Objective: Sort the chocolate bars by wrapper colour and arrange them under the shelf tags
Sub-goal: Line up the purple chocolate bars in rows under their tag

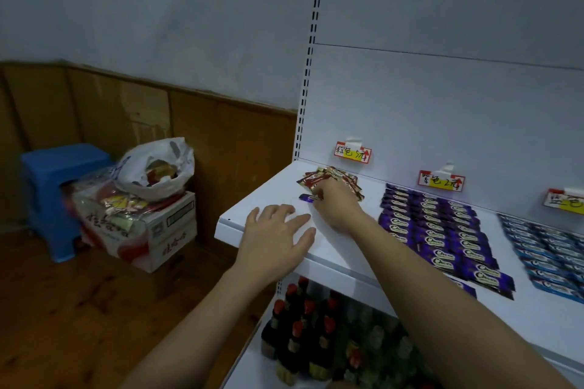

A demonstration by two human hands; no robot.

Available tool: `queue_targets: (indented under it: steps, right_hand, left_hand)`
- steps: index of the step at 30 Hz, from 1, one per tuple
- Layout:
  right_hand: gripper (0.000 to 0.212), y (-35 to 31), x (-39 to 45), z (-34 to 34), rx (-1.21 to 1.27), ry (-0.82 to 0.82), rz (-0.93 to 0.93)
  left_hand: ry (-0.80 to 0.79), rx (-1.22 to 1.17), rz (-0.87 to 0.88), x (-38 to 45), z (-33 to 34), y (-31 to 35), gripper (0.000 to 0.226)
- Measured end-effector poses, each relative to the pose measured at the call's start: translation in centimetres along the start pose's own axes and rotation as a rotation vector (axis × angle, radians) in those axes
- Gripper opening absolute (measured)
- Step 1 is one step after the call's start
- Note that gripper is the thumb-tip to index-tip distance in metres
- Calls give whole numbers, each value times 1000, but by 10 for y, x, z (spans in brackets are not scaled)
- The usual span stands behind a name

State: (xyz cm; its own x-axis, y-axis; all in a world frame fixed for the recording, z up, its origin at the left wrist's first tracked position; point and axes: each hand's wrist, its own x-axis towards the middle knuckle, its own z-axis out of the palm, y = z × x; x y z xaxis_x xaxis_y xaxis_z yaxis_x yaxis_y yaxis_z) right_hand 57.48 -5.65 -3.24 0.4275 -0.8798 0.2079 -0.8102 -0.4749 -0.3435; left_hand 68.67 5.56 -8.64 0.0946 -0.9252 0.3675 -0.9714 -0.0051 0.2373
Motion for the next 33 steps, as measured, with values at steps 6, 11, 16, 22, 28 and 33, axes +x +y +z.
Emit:
queue_targets:
  steps: [6,11,16,22,28,33]
  right_hand:
    - [21,9,13,-5,85,-126,86]
    - [23,22,-3,-23,304,-38,128]
    - [19,47,-36,-50,750,107,183]
    - [12,104,-98,-86,661,268,274]
    - [11,150,-165,-105,655,310,389]
    - [7,168,-201,-110,661,296,450]
  left_hand:
    - [1,2,-6,-1,0,0,59]
    - [-67,-6,-26,9,-5,5,51]
    - [6,-235,267,17,-8,45,32]
    - [24,-390,616,11,3,111,22]
    - [-72,-400,732,16,11,145,24]
    - [-90,-375,724,19,18,152,21]
